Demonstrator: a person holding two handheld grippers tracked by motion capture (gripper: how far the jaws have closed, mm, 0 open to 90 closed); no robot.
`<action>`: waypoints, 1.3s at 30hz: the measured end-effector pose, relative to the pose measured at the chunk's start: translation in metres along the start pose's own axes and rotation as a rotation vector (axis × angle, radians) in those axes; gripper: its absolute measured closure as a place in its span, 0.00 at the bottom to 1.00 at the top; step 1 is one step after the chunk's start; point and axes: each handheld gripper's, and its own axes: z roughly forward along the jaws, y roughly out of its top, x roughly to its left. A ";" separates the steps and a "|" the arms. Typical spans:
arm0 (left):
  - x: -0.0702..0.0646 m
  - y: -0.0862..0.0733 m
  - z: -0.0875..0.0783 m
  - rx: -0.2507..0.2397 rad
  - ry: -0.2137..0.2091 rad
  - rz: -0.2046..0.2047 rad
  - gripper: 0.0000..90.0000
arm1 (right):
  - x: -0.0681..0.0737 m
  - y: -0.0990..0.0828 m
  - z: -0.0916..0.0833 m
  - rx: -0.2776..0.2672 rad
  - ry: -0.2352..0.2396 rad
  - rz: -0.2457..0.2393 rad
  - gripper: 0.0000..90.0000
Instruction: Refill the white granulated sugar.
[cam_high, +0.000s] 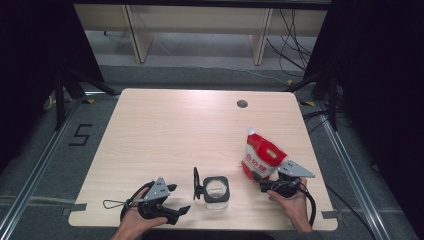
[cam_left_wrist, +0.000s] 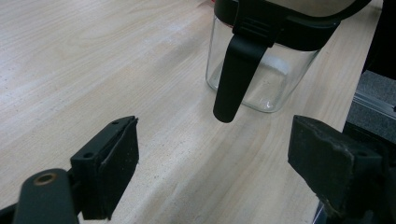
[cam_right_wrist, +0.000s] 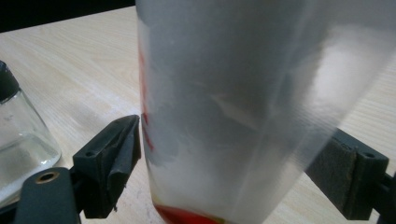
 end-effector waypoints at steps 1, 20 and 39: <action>0.000 0.000 0.000 0.000 0.000 0.000 0.18 | -0.001 -0.001 0.002 -0.008 0.005 0.004 0.19; 0.000 0.000 0.000 0.020 0.010 0.015 0.19 | -0.005 0.000 0.016 -0.047 0.063 -0.016 0.29; -0.001 0.000 0.001 0.008 -0.007 0.006 0.19 | 0.001 0.003 0.023 -0.037 0.085 0.023 0.36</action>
